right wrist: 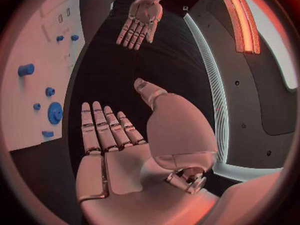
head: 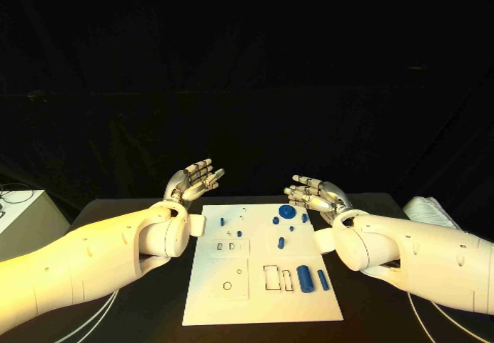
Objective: Assemble the parts on the task board
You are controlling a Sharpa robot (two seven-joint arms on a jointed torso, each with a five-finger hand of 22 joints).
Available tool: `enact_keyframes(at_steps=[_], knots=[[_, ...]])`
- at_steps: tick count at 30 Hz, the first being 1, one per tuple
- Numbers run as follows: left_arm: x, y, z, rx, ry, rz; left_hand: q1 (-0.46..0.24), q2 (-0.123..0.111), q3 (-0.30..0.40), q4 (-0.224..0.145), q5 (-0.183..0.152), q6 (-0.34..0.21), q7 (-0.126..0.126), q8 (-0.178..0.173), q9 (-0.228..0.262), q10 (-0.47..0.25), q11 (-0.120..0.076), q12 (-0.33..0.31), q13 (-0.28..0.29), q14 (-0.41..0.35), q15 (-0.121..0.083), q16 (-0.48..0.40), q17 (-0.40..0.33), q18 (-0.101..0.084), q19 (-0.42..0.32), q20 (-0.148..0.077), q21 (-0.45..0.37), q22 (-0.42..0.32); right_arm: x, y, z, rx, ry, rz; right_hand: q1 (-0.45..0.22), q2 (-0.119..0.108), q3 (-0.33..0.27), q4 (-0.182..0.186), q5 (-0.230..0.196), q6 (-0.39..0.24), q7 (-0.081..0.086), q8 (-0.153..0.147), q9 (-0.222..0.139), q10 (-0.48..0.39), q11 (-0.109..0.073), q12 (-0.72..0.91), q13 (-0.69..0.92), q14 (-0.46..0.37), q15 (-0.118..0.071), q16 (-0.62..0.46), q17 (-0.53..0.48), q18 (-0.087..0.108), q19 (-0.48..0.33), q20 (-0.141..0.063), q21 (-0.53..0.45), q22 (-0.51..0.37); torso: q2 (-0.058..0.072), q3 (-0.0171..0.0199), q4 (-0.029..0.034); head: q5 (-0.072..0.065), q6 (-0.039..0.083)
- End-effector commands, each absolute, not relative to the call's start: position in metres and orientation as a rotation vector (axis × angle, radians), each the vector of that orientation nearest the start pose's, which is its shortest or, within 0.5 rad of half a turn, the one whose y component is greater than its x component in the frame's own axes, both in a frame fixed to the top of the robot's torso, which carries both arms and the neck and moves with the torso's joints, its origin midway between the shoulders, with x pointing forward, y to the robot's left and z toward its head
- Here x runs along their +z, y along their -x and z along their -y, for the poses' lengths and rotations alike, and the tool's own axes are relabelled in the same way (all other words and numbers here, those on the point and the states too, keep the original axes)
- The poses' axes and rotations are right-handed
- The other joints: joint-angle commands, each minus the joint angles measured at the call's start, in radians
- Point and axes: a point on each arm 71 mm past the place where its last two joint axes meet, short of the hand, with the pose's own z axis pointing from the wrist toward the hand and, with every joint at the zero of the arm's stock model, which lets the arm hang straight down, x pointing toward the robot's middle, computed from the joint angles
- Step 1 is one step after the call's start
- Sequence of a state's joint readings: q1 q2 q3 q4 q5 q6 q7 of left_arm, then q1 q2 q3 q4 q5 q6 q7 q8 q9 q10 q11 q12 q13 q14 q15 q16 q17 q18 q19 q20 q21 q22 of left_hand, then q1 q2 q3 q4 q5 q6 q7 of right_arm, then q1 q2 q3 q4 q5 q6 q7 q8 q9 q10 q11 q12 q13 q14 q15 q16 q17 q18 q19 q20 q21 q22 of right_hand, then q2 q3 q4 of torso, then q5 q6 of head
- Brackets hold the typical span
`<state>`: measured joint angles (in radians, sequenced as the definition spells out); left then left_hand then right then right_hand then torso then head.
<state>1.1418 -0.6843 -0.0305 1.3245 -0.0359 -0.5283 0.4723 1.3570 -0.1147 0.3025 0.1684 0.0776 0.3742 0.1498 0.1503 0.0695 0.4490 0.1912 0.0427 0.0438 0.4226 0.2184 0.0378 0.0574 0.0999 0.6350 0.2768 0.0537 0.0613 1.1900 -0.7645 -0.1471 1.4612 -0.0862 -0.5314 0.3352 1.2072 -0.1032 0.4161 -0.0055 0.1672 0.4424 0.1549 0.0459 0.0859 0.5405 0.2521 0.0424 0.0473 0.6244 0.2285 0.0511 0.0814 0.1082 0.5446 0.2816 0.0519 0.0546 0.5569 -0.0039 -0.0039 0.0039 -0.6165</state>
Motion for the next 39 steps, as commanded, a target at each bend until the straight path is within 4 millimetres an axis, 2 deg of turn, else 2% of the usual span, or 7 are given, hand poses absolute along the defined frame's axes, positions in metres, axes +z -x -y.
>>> enact_keyframes(at_steps=[1, 4, 5, 11, 21, 33, 39], knots=[[-0.209, -0.52, -0.192, -1.438, 1.053, -1.344, 0.047, -0.001, 0.013, 0.007, 0.008, 0.025, 0.077, 0.01, 0.005, 0.025, 0.007, 0.007, 0.003, 0.033, 0.009, 0.009, 0.004, 0.017, 0.022, 0.01, 0.01, 0.004, -0.23, -0.486, 0.192, 1.301, -1.03, -1.653, 0.073, 0.005, 0.027, -0.024, -0.001, 0.083, 0.138, 0.017, 0.012, 0.096, 0.001, 0.013, 0.006, 0.095, -0.004, 0.017, 0.008, 0.026, 0.07, 0.007, 0.02, 0.009, 0.0, -0.0001, 0.0, 0.0, 0.0], [-0.209, -0.522, -0.192, -1.444, 1.048, -1.348, 0.055, 0.002, 0.011, 0.01, 0.007, 0.043, 0.082, 0.012, 0.007, 0.055, 0.016, 0.011, 0.006, 0.084, 0.013, 0.02, 0.011, 0.02, 0.038, 0.013, 0.018, 0.007, -0.23, -0.487, 0.192, 1.3, -1.021, -1.67, 0.101, 0.007, 0.043, -0.046, -0.018, 0.201, 0.126, 0.044, 0.031, 0.224, -0.014, 0.025, 0.013, 0.23, -0.021, 0.042, 0.022, 0.045, 0.181, 0.006, 0.047, 0.021, 0.0, -0.0001, 0.0, 0.0, 0.0], [-0.205, -0.515, -0.205, -1.446, 1.043, -1.34, 0.058, 0.003, 0.011, 0.01, 0.007, 0.051, 0.084, 0.013, 0.008, 0.066, 0.02, 0.012, 0.006, 0.106, 0.012, 0.023, 0.013, 0.021, 0.045, 0.013, 0.02, 0.008, -0.215, -0.493, 0.21, 1.196, -0.707, -1.583, 0.107, 0.006, 0.046, -0.05, -0.021, 0.233, 0.121, 0.051, 0.036, 0.268, -0.02, 0.029, 0.016, 0.246, -0.027, 0.047, 0.024, 0.051, 0.214, 0.006, 0.056, 0.024, 0.019, -0.011, 0.0147, -0.016, -0.027], [-0.201, -0.508, -0.21, -1.447, 1.037, -1.336, 0.073, 0.005, 0.021, 0.008, 0.007, 0.204, 0.062, 0.046, 0.032, 0.283, 0.047, 0.038, 0.019, 0.394, -0.014, 0.08, 0.049, 0.062, 0.171, 0.01, 0.078, 0.027, -0.201, -0.498, 0.218, 1.141, -0.5, -1.534, 0.125, -0.01, 0.098, -0.067, -0.03, 0.445, 0.084, 0.1, 0.063, 0.458, -0.066, 0.049, 0.016, 0.381, -0.075, 0.093, 0.037, 0.077, 0.333, -0.015, 0.103, 0.031, 0.033, -0.0075, 0.0235, -0.026, -0.029], [-0.194, -0.491, -0.213, -1.512, 0.996, -1.393, 0.067, -0.016, 0.098, -0.012, 0.006, 0.468, 0.074, 0.115, 0.068, 0.588, -0.023, 0.089, 0.028, 0.638, -0.096, 0.179, 0.142, 0.083, 0.352, -0.051, 0.209, 0.078, -0.183, -0.503, 0.223, 1.015, -0.241, -1.521, 0.123, -0.038, 0.149, -0.072, -0.008, 0.541, 0.051, 0.128, 0.074, 0.607, -0.107, 0.035, 0.018, 0.524, -0.128, 0.134, 0.065, 0.075, 0.464, -0.073, 0.159, 0.044, 0.066, -0.008, 0.0387, -0.048, -0.031], [-0.185, -0.466, -0.212, -1.604, 0.939, -1.482, 0.039, -0.063, 0.186, -0.037, 0.004, 0.515, 0.051, 0.11, 0.087, 0.697, -0.059, 0.044, 0.029, 0.813, -0.161, 0.369, 0.363, 0.078, 0.437, -0.124, 0.437, 0.217, -0.174, -0.512, 0.225, 0.702, 0.088, -1.598, 0.129, -0.058, 0.056, -0.081, -0.01, 0.628, -0.005, 0.146, 0.101, 0.786, -0.182, 0.043, 0.045, 0.806, -0.232, 0.297, 0.225, 0.074, 0.667, -0.184, 0.395, 0.176, 0.103, -0.0137, 0.0624, -0.079, -0.031], [-0.18, -0.453, -0.21, -1.655, 0.954, -1.509, 0.019, -0.075, 0.215, -0.053, 0.003, 0.51, 0.052, 0.094, 0.097, 0.693, -0.059, 0.024, 0.03, 0.755, -0.161, 0.523, 0.502, 0.075, 0.369, -0.13, 0.583, 0.327, -0.166, -0.517, 0.228, 0.539, 0.199, -1.581, 0.111, -0.097, 0.109, -0.058, -0.021, 0.632, -0.017, 0.12, 0.121, 0.808, -0.198, 0.022, 0.078, 0.86, -0.26, 0.641, 0.497, 0.071, 0.747, -0.217, 0.579, 0.303, 0.119, -0.0183, 0.076, -0.099, -0.027]])
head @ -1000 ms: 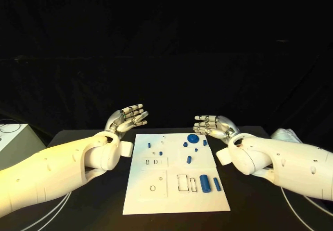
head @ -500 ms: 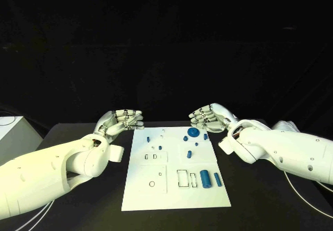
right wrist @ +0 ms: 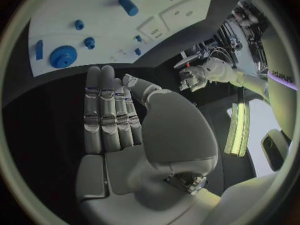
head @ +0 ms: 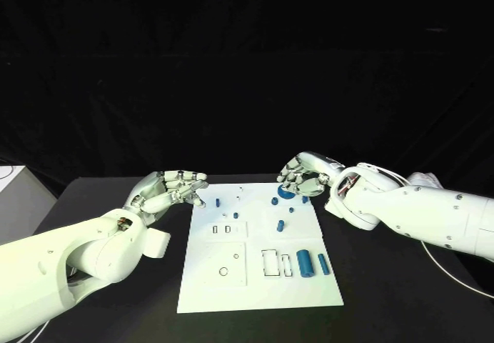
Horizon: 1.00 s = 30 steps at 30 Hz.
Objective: Assemble the parts on the task board
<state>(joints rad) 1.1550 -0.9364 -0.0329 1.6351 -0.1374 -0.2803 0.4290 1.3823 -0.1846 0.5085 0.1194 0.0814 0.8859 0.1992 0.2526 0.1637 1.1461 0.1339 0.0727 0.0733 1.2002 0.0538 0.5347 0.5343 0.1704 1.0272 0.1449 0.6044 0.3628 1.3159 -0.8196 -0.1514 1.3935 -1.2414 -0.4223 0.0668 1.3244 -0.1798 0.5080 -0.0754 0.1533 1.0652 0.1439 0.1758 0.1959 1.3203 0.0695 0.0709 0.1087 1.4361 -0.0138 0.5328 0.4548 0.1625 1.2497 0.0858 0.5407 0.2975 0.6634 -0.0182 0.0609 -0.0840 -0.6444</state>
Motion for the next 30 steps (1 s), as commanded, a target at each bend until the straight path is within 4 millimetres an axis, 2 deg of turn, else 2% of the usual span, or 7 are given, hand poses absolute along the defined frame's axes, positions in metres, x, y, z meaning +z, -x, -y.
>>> enact_keyframes(at_steps=[1, 3, 6, 13, 18, 25, 30], knots=[[-0.179, -0.451, -0.209, -1.664, 0.961, -1.511, -0.007, -0.005, 0.01, -0.005, -0.001, -0.001, 0.002, -0.009, 0.003, -0.006, 0.0, -0.006, 0.001, -0.026, 0.004, 0.03, 0.029, 0.005, -0.027, 0.002, 0.038, 0.03, -0.165, -0.517, 0.229, 0.519, 0.21, -1.58, -0.007, -0.026, 0.023, 0.014, -0.009, 0.01, -0.007, -0.011, 0.014, 0.03, -0.016, -0.006, 0.022, 0.053, -0.019, 0.238, 0.197, 0.012, 0.055, -0.022, 0.132, 0.104, 0.014, -0.0048, 0.0127, -0.014, 0.0], [-0.178, -0.448, -0.207, -1.679, 0.969, -1.517, -0.009, -0.005, 0.012, -0.006, -0.001, -0.002, 0.003, -0.01, 0.004, -0.009, 0.001, -0.006, 0.001, -0.032, 0.005, 0.035, 0.034, 0.005, -0.033, 0.003, 0.047, 0.036, -0.165, -0.519, 0.229, 0.492, 0.225, -1.582, -0.011, -0.039, 0.034, 0.021, -0.018, 0.007, -0.008, -0.015, 0.022, 0.025, -0.017, -0.006, 0.032, 0.058, -0.019, 0.381, 0.335, -0.008, 0.091, -0.021, 0.264, 0.261, 0.02, -0.0054, 0.0147, -0.015, 0.001], [-0.176, -0.445, -0.207, -1.696, 0.974, -1.519, -0.012, -0.005, 0.015, -0.009, -0.001, -0.004, 0.005, -0.013, 0.006, -0.015, 0.002, -0.007, 0.0, -0.043, 0.006, 0.044, 0.042, 0.006, -0.045, 0.006, 0.065, 0.05, -0.165, -0.521, 0.226, 0.462, 0.249, -1.589, -0.013, -0.05, 0.048, 0.027, -0.022, -0.006, -0.002, -0.024, 0.028, -0.016, -0.007, -0.009, 0.029, 0.046, -0.01, 0.439, 0.385, -0.014, 0.092, -0.018, 0.314, 0.32, 0.028, -0.0058, 0.0152, -0.018, 0.007], [-0.172, -0.442, -0.213, -1.701, 0.978, -1.509, -0.014, -0.005, 0.017, -0.011, -0.001, -0.008, 0.007, -0.016, 0.007, -0.021, 0.004, -0.007, 0.0, -0.048, 0.008, 0.054, 0.049, 0.007, -0.052, 0.008, 0.083, 0.064, -0.167, -0.527, 0.218, 0.424, 0.284, -1.593, -0.022, -0.068, 0.065, 0.041, -0.023, -0.02, 0.006, -0.033, 0.04, -0.094, 0.01, -0.011, 0.012, 0.051, 0.005, 0.56, 0.496, -0.027, 0.103, -0.008, 0.404, 0.429, 0.044, -0.0064, 0.0155, -0.024, 0.01], [-0.167, -0.44, -0.214, -1.715, 0.972, -1.503, -0.018, -0.005, 0.021, -0.015, 0.0, -0.01, 0.007, -0.018, 0.009, -0.024, 0.004, -0.005, 0.001, -0.049, 0.007, 0.073, 0.061, 0.009, -0.055, 0.009, 0.115, 0.085, -0.169, -0.531, 0.215, 0.404, 0.293, -1.598, -0.022, -0.076, 0.073, 0.053, -0.023, -0.028, 0.009, -0.036, 0.056, -0.132, 0.018, -0.008, -0.005, 0.07, 0.013, 0.704, 0.638, -0.059, 0.159, 0.001, 0.587, 0.66, 0.054, -0.0097, 0.0212, -0.034, 0.014], [-0.163, -0.439, -0.214, -1.729, 0.966, -1.501, -0.021, -0.006, 0.022, -0.017, -0.001, -0.01, 0.007, -0.02, 0.011, -0.026, 0.005, -0.005, 0.001, -0.05, 0.007, 0.083, 0.067, 0.01, -0.06, 0.009, 0.129, 0.096, -0.172, -0.536, 0.213, 0.375, 0.3, -1.615, -0.023, -0.077, 0.076, 0.06, -0.018, -0.029, 0.01, -0.035, 0.066, -0.134, 0.019, -0.008, -0.01, 0.07, 0.015, 0.742, 0.669, -0.07, 0.173, 0.004, 0.651, 0.742, 0.063, -0.0149, 0.0318, -0.04, 0.009], [-0.162, -0.438, -0.214, -1.735, 0.964, -1.504, -0.022, -0.006, 0.023, -0.017, -0.001, -0.011, 0.008, -0.02, 0.011, -0.027, 0.005, -0.005, 0.001, -0.053, 0.008, 0.088, 0.069, 0.01, -0.062, 0.01, 0.137, 0.101, -0.175, -0.537, 0.211, 0.362, 0.313, -1.638, -0.025, -0.081, 0.074, 0.066, -0.022, -0.033, 0.009, -0.036, 0.071, -0.143, 0.02, -0.009, -0.014, 0.07, 0.016, 0.759, 0.681, -0.078, 0.185, 0.007, 0.694, 0.798, 0.068, -0.0157, 0.0359, -0.043, 0.007]])
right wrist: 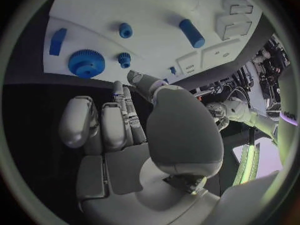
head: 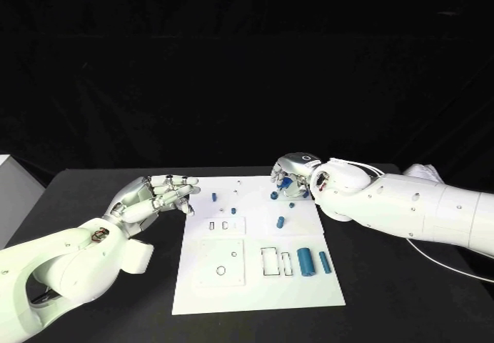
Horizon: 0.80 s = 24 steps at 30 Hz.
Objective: Assemble the parts on the task board
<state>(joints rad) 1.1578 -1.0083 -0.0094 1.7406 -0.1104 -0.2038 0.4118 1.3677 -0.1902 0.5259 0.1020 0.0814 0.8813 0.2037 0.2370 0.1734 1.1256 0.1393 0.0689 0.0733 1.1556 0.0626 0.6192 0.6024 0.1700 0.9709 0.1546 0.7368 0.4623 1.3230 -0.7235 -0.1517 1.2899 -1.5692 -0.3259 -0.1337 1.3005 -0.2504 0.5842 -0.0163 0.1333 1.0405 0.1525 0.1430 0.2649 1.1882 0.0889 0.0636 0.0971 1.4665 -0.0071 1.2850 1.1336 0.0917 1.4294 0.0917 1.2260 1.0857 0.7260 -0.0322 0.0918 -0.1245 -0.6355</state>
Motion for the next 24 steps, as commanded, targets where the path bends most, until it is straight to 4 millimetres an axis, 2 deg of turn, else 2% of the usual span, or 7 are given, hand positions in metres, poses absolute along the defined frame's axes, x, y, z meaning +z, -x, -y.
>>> enact_keyframes(at_steps=[1, 4, 6, 9, 13, 18, 24], knots=[[-0.1618, -0.4376, -0.2135, -1.736, 0.964, -1.505, -0.007, 0.0, 0.006, 0.0, -0.001, -0.006, 0.003, -0.005, 0.002, -0.006, -0.001, -0.001, 0.002, -0.008, -0.001, 0.003, 0.001, 0.01, -0.006, 0.0, 0.005, 0.001, -0.1758, -0.5373, 0.2108, 0.359, 0.315, -1.645, -0.001, -0.01, -0.002, 0.007, -0.002, -0.008, 0.0, -0.003, 0.002, -0.011, 0.0, -0.002, -0.003, 0.039, 0.009, 0.007, 0.002, -0.007, 0.005, 0.001, 0.009, 0.01, 0.006, -0.0017, 0.0059, -0.004, -0.003], [-0.1614, -0.4376, -0.2138, -1.735, 0.964, -1.504, -0.008, -0.001, 0.006, 0.0, -0.001, -0.007, 0.003, -0.005, 0.002, -0.007, 0.0, -0.001, 0.002, -0.009, -0.001, 0.005, 0.002, 0.01, -0.007, 0.0, 0.008, 0.004, -0.1778, -0.537, 0.2097, 0.357, 0.322, -1.659, -0.005, -0.014, -0.009, 0.011, -0.007, -0.012, -0.001, -0.004, 0.005, -0.022, 0.001, -0.003, -0.006, 0.038, 0.01, 0.015, 0.006, -0.008, 0.004, 0.003, 0.018, 0.021, 0.009, -0.0027, 0.0065, -0.006, 0.002], [-0.1612, -0.4377, -0.2146, -1.733, 0.964, -1.503, -0.013, -0.002, 0.004, 0.001, -0.003, -0.009, 0.006, -0.007, 0.002, -0.01, 0.001, -0.002, 0.001, -0.012, 0.0, 0.009, 0.004, 0.01, -0.01, 0.001, 0.015, 0.009, -0.1789, -0.5369, 0.209, 0.356, 0.324, -1.665, -0.005, -0.014, -0.013, 0.014, -0.008, -0.013, -0.003, -0.005, 0.007, -0.031, 0.001, -0.003, -0.008, 0.037, 0.01, 0.019, 0.008, -0.008, 0.003, 0.004, 0.02, 0.024, 0.012, -0.0018, 0.0046, -0.005, 0.007], [-0.161, -0.4381, -0.2156, -1.73, 0.965, -1.501, -0.015, -0.002, 0.003, 0.002, -0.003, -0.01, 0.007, -0.008, 0.002, -0.012, 0.002, -0.002, 0.001, -0.014, 0.001, 0.01, 0.005, 0.01, -0.012, 0.002, 0.018, 0.011, -0.18, -0.5372, 0.2087, 0.354, 0.326, -1.672, -0.006, -0.014, -0.016, 0.016, -0.01, -0.013, -0.003, -0.004, 0.009, -0.037, 0.001, -0.003, -0.009, 0.036, 0.01, 0.021, 0.007, -0.008, 0.001, 0.005, 0.021, 0.025, 0.014, -0.0007, 0.0056, -0.006, 0.007], [-0.1605, -0.4385, -0.2159, -1.728, 0.963, -1.493, -0.016, -0.002, 0.003, 0.002, -0.004, -0.012, 0.007, -0.009, 0.003, -0.014, 0.003, -0.002, 0.001, -0.018, 0.002, 0.012, 0.006, 0.01, -0.015, 0.002, 0.021, 0.013, -0.1818, -0.5375, 0.2092, 0.352, 0.325, -1.682, -0.006, -0.013, -0.019, 0.018, -0.012, -0.012, -0.004, -0.004, 0.011, -0.04, 0.001, -0.002, -0.009, 0.036, 0.01, 0.026, 0.013, -0.009, 0.002, 0.006, 0.027, 0.032, 0.016, -0.0036, 0.0103, -0.013, 0.01], [-0.16, -0.4392, -0.2162, -1.726, 0.962, -1.485, -0.02, -0.002, 0.001, 0.004, -0.005, -0.012, 0.009, -0.01, 0.003, -0.015, 0.004, -0.002, 0.002, -0.02, 0.003, 0.014, 0.007, 0.009, -0.018, 0.003, 0.024, 0.016, -0.1839, -0.5384, 0.2094, 0.348, 0.324, -1.691, -0.005, -0.007, -0.021, 0.021, -0.012, -0.008, -0.004, -0.001, 0.014, -0.04, 0.001, 0.0, -0.009, 0.037, 0.009, 0.033, 0.019, -0.01, 0.003, 0.007, 0.034, 0.041, 0.022, -0.002, 0.0097, -0.015, 0.016], [-0.1597, -0.4396, -0.2163, -1.726, 0.961, -1.484, -0.02, -0.002, 0.001, 0.004, -0.005, -0.012, 0.009, -0.01, 0.003, -0.015, 0.004, -0.002, 0.002, -0.02, 0.003, 0.014, 0.007, 0.009, -0.018, 0.003, 0.024, 0.016, -0.1846, -0.5396, 0.2109, 0.344, 0.318, -1.687, -0.005, -0.003, -0.022, 0.024, -0.011, -0.005, -0.004, 0.001, 0.016, -0.038, 0.001, 0.001, -0.008, 0.036, 0.009, 0.034, 0.018, -0.009, 0.002, 0.007, 0.035, 0.042, 0.024, -0.0032, 0.0119, -0.017, 0.016]])
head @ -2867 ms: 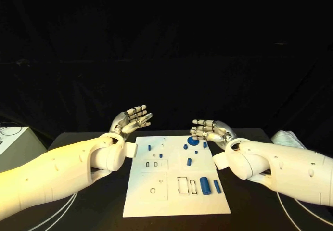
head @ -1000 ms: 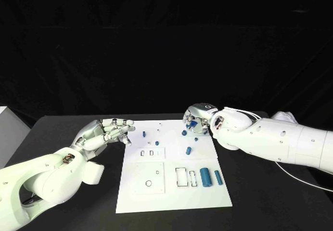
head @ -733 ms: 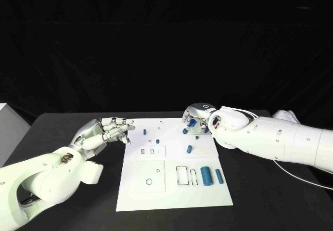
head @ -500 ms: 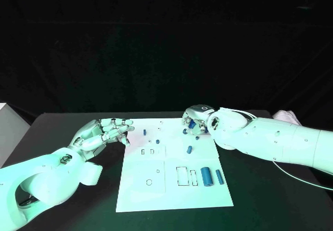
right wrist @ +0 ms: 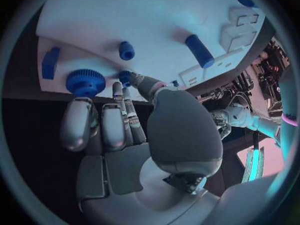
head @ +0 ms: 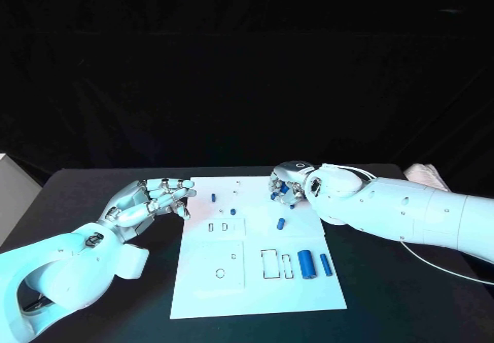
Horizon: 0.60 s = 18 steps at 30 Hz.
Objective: Assemble the parts on the task board
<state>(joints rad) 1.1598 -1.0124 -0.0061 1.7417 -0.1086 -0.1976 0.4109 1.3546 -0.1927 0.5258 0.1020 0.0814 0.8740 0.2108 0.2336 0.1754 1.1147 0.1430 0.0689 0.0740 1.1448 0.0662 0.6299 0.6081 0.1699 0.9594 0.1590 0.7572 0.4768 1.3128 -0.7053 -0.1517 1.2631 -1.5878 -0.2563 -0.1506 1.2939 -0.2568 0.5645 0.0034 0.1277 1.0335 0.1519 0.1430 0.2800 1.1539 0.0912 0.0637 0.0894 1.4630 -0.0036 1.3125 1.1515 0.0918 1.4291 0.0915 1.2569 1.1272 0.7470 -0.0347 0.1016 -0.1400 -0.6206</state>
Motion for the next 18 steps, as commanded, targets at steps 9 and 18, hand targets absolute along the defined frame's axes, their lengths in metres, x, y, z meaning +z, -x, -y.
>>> enact_keyframes(at_steps=[9, 18], knots=[[-0.1597, -0.4401, -0.2173, -1.723, 0.962, -1.485, -0.008, 0.001, 0.001, 0.004, -0.005, -0.005, 0.002, -0.006, 0.001, -0.005, 0.0, -0.001, 0.001, -0.009, 0.0, 0.004, 0.002, 0.01, -0.008, -0.001, 0.005, 0.002, -0.1842, -0.54, 0.211, 0.347, 0.314, -1.678, 0.0, 0.013, -0.001, 0.013, -0.004, 0.008, -0.003, 0.005, 0.006, 0.001, -0.002, 0.003, 0.001, 0.039, 0.006, 0.011, 0.0, -0.009, 0.001, 0.008, 0.007, 0.004, 0.008, -0.0005, 0.0058, -0.003, 0.003], [-0.1594, -0.4402, -0.2179, -1.723, 0.962, -1.488, -0.008, 0.002, 0.001, 0.005, -0.005, -0.005, 0.002, -0.007, 0.001, -0.005, 0.0, -0.001, 0.001, -0.01, 0.0, 0.005, 0.002, 0.01, -0.009, -0.001, 0.005, 0.003, -0.1826, -0.5391, 0.2093, 0.367, 0.307, -1.657, 0.008, 0.054, 0.024, 0.031, -0.001, 0.046, -0.017, 0.032, 0.03, 0.066, -0.018, 0.019, 0.017, 0.04, -0.006, 0.034, 0.017, -0.021, 0.021, 0.0, 0.064, 0.084, 0.011, -0.0007, 0.0052, -0.003, 0.004]])
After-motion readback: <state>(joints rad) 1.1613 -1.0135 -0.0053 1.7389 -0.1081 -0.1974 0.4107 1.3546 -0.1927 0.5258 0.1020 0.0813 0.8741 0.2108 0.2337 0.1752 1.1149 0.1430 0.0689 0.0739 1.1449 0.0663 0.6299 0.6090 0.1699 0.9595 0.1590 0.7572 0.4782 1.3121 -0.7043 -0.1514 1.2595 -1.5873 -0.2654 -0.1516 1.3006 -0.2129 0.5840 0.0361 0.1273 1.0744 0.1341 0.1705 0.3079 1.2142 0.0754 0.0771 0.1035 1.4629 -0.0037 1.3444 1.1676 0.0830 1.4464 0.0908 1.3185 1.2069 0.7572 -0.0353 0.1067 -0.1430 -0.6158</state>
